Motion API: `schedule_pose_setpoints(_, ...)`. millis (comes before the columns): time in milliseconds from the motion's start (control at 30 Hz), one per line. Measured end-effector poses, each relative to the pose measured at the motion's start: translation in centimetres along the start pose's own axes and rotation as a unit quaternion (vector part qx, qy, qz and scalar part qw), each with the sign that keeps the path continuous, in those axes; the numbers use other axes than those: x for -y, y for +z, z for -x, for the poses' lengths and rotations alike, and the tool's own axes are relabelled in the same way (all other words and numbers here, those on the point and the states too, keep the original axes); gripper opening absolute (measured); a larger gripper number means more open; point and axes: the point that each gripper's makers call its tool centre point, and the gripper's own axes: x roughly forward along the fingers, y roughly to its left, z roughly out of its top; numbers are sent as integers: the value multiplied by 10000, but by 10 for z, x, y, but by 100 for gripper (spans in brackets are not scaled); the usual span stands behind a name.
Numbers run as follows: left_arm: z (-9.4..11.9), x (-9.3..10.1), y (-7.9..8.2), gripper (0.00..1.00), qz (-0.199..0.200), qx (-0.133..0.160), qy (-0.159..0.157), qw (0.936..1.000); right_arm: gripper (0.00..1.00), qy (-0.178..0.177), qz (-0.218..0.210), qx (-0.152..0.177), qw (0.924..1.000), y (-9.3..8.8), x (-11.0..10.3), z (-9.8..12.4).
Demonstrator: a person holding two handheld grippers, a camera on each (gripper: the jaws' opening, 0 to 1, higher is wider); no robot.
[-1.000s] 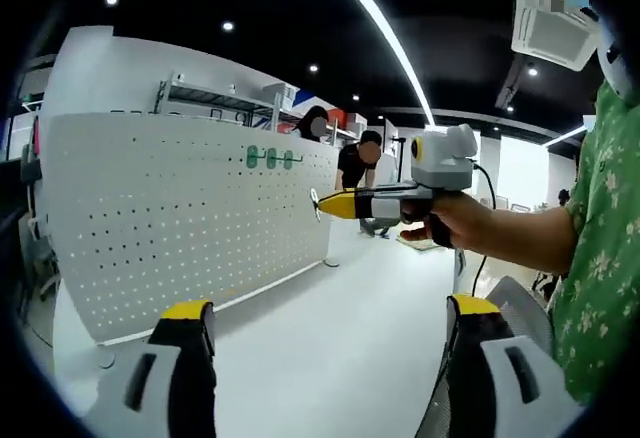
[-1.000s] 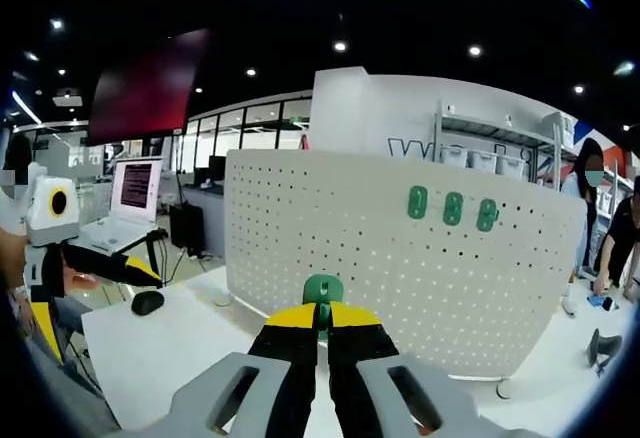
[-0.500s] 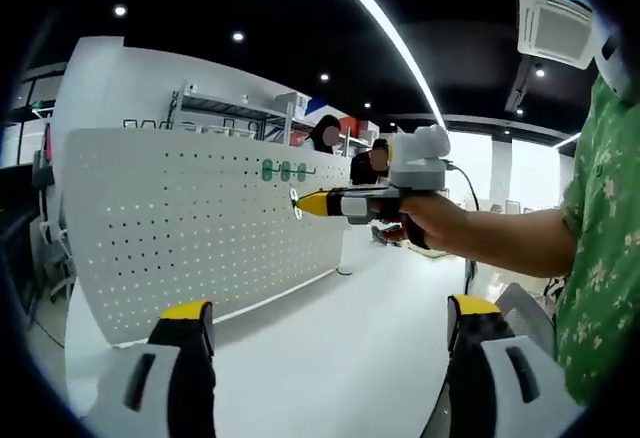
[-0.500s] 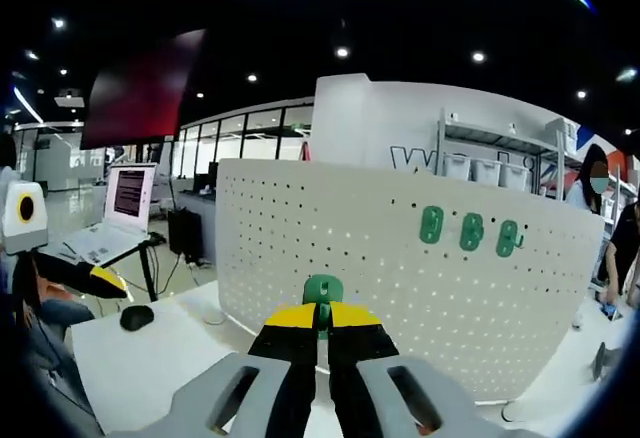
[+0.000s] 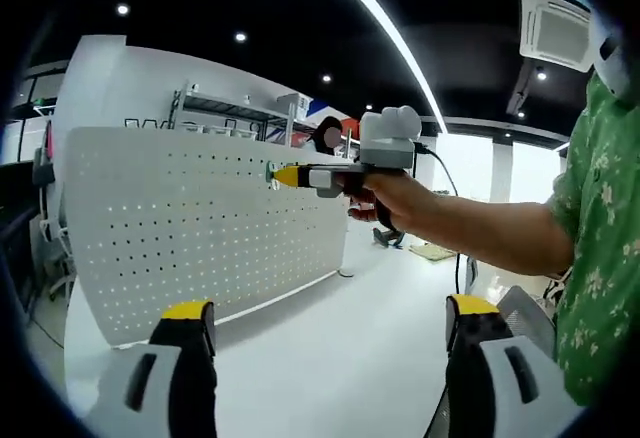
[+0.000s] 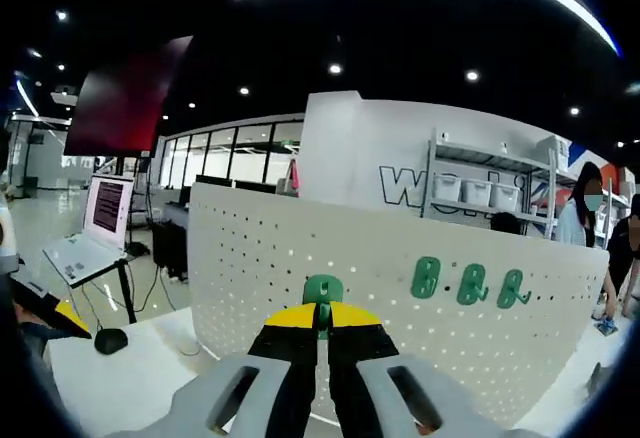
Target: Insert the hook assembly into the mounting plate slot until the hook locks in place.
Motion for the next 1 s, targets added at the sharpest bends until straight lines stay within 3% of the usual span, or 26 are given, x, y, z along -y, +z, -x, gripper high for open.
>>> schedule_pose_setpoints(600, -2, -8, -5, 97, 103, -65, -44, 9999, 1, -897, 79, 434, 9950, 14, 38, -34)
schedule_pose_setpoints(1000, -6, -10, -10, 97, 190, -112, -129, 9997, 1, -1132, 12, 435, 9926, 8, 51, -49)
